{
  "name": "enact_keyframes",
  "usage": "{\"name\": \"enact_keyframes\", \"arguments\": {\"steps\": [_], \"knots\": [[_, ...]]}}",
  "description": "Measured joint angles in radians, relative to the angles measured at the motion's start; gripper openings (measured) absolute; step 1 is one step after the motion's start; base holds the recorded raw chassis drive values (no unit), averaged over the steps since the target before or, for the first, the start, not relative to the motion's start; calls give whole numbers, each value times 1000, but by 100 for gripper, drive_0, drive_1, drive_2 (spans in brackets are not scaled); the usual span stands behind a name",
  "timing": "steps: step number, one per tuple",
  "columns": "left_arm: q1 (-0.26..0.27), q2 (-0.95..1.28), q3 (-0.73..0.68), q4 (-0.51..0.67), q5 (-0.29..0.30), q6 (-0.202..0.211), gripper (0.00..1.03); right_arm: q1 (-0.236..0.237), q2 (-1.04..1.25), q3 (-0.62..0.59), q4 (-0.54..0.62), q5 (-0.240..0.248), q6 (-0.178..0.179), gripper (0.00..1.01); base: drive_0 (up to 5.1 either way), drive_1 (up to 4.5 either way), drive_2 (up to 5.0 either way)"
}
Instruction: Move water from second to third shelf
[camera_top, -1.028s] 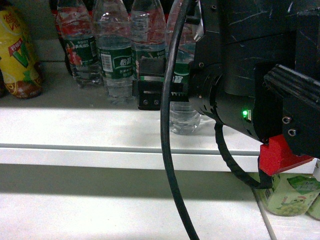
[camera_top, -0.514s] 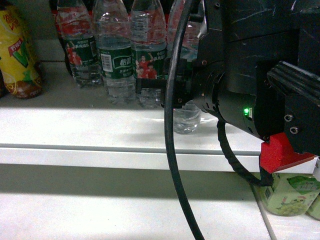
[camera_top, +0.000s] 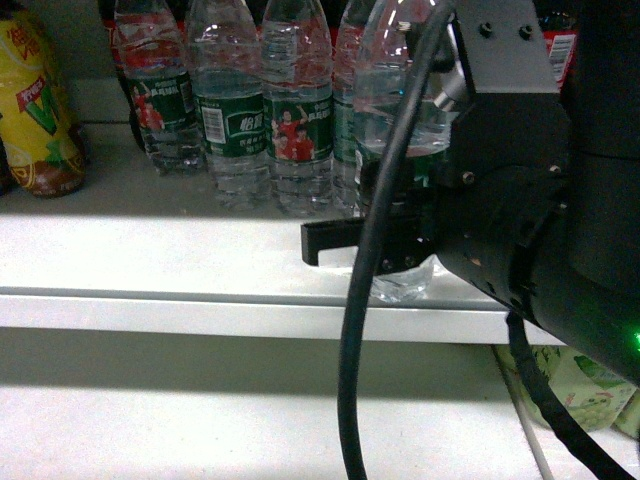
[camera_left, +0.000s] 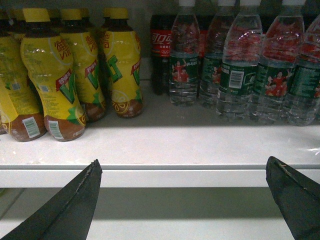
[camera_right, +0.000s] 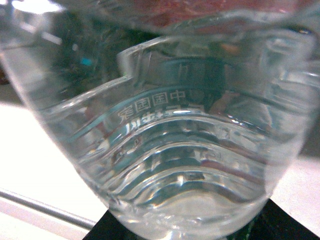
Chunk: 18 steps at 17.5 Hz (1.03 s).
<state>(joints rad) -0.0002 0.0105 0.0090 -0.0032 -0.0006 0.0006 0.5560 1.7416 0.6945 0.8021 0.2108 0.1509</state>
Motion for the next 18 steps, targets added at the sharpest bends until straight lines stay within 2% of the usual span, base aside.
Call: {"name": "enact_keyframes", "arguments": {"steps": [3, 5, 8, 11, 14, 18], "knots": [[0, 0, 0, 0, 0, 0, 98, -23, -82, -102, 15, -34, -19, 39, 0, 0, 0], [0, 0, 0, 0, 0, 0, 98, -61, -163, -184, 15, -54, -23, 39, 0, 0, 0], [0, 0, 0, 0, 0, 0, 98, -95, -230, -229, 2, -76, -23, 39, 0, 0, 0], [0, 0, 0, 0, 0, 0, 98, -126, -326, -285, -17, -97, -42, 39, 0, 0, 0], [0, 0, 0, 0, 0, 0, 98, -164, -433, -344, -64, -134, -53, 39, 0, 0, 0], [0, 0, 0, 0, 0, 0, 98, -240, -568, -397, -151, -172, -56, 39, 0, 0, 0]]}}
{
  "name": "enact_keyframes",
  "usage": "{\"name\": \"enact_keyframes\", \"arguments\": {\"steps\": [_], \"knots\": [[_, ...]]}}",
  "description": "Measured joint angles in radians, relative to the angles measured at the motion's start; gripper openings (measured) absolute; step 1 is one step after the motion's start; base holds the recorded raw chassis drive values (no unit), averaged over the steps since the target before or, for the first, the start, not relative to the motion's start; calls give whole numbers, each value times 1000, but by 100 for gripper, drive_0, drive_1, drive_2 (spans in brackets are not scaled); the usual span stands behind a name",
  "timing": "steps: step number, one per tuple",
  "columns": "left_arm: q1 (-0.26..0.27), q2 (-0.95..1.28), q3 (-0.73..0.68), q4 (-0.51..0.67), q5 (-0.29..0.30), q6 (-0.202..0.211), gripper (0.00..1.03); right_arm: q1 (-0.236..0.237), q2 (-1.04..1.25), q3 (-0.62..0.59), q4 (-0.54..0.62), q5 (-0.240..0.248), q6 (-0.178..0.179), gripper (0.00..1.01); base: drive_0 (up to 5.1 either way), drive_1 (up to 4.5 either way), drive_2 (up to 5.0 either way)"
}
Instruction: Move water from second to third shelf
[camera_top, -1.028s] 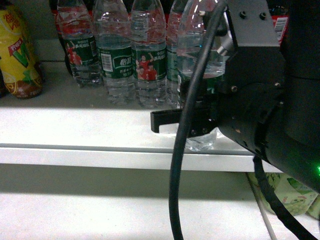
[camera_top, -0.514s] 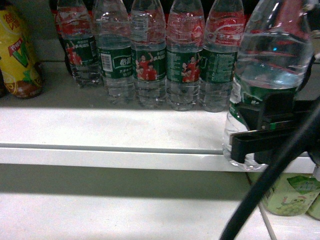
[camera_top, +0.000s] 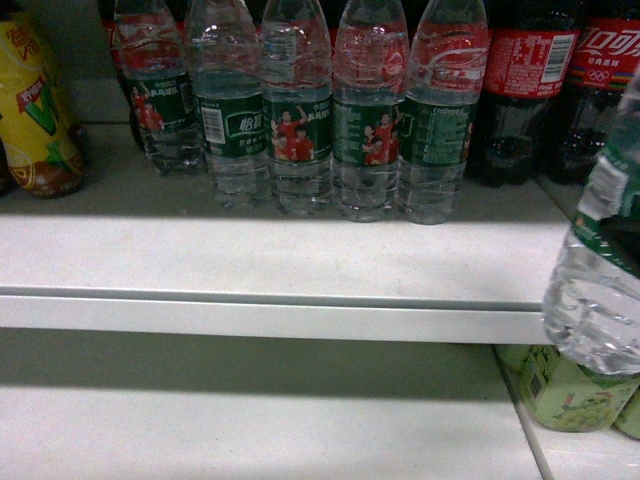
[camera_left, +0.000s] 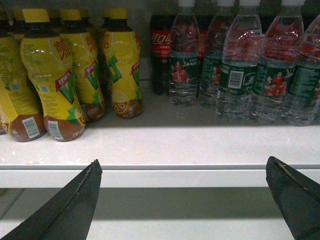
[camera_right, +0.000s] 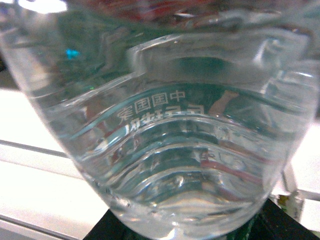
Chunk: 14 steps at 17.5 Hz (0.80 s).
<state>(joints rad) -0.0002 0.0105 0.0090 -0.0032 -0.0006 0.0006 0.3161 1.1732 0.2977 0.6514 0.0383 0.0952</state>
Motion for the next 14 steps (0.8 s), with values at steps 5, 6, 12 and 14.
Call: {"name": "enact_keyframes", "arguments": {"steps": [5, 6, 12, 14], "knots": [[0, 0, 0, 0, 0, 0, 98, -153, -308, -13, -238, -98, 0, 39, 0, 0, 0], [0, 0, 0, 0, 0, 0, 98, -182, -353, -13, -285, -118, 0, 39, 0, 0, 0], [0, 0, 0, 0, 0, 0, 98, -307, -515, -13, -434, -175, 1, 39, 0, 0, 0], [0, 0, 0, 0, 0, 0, 98, -325, -523, -13, -438, -193, 1, 39, 0, 0, 0]]}}
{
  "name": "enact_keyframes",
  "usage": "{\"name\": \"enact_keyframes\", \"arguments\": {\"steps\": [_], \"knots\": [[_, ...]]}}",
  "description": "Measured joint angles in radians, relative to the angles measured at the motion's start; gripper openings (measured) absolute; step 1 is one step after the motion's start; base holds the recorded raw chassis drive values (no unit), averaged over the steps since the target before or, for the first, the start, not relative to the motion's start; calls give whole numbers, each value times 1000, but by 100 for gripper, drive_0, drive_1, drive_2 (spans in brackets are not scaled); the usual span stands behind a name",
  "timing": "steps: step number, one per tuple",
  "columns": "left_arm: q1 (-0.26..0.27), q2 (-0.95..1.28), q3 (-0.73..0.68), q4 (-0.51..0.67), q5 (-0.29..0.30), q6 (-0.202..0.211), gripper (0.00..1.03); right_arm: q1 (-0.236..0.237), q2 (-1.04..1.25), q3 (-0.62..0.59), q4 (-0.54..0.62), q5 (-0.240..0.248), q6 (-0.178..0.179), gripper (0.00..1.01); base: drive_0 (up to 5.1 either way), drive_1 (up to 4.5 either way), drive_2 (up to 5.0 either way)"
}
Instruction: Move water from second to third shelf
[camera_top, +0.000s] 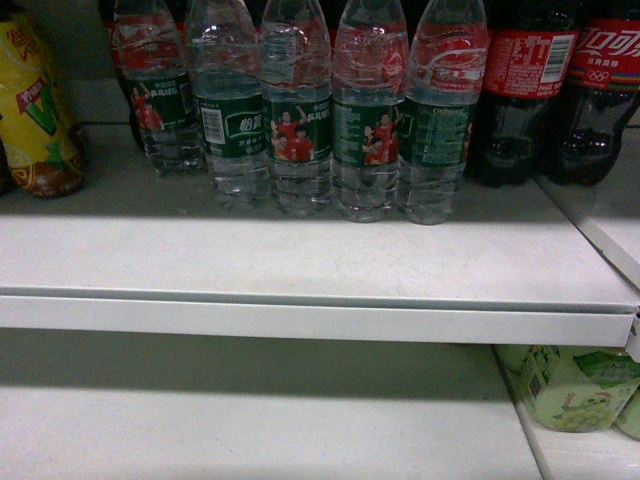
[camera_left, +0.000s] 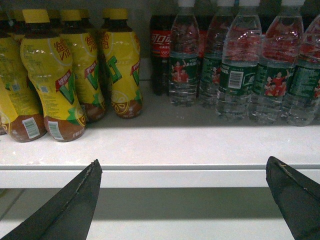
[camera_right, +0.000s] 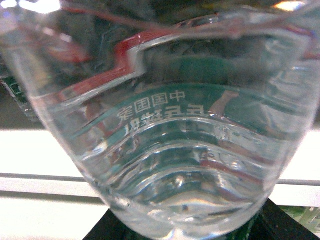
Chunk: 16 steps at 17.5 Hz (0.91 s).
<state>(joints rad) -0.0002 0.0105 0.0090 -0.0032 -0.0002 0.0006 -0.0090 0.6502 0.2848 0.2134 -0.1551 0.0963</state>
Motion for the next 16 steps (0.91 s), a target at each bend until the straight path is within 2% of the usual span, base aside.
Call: {"name": "enact_keyframes", "arguments": {"steps": [16], "knots": [[0, 0, 0, 0, 0, 0, 98, -5, -13, 0, -11, -2, 0, 39, 0, 0, 0]]}}
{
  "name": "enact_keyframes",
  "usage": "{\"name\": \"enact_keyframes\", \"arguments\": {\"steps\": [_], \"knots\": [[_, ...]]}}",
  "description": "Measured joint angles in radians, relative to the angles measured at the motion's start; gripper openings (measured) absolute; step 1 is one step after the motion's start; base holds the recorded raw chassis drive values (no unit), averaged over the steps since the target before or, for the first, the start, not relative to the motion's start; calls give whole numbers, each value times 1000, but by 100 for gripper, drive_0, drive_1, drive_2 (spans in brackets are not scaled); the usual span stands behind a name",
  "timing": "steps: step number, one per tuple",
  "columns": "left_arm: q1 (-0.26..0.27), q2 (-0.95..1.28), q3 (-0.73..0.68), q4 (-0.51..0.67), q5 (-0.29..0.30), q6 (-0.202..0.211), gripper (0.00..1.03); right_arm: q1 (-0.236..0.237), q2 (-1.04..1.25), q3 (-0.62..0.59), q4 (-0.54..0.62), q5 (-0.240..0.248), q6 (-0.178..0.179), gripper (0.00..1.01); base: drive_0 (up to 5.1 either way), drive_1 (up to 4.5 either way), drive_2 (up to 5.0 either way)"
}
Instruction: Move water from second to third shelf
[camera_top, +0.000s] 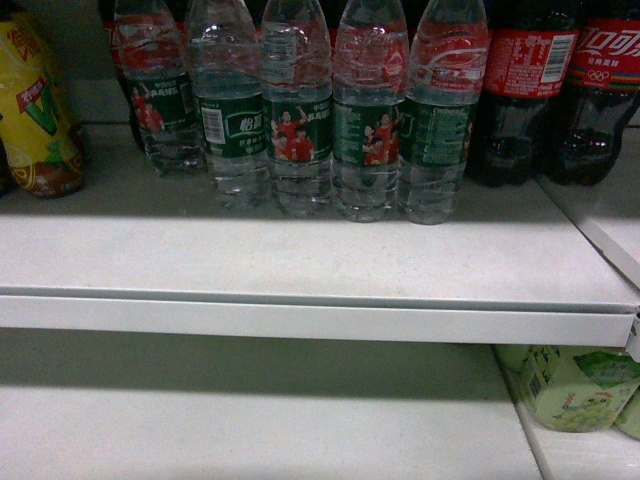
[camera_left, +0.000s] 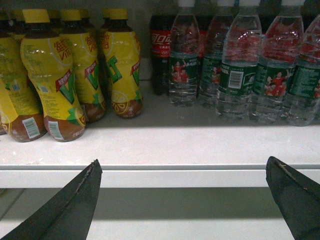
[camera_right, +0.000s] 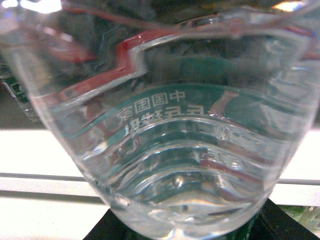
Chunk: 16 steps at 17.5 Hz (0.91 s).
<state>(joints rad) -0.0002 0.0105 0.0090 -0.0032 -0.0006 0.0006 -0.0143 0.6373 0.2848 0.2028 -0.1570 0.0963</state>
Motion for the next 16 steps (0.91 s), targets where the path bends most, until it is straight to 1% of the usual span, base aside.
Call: {"name": "enact_keyframes", "arguments": {"steps": [16], "knots": [[0, 0, 0, -1, 0, 0, 98, 0, 0, -1, -1, 2, 0, 39, 0, 0, 0]]}}
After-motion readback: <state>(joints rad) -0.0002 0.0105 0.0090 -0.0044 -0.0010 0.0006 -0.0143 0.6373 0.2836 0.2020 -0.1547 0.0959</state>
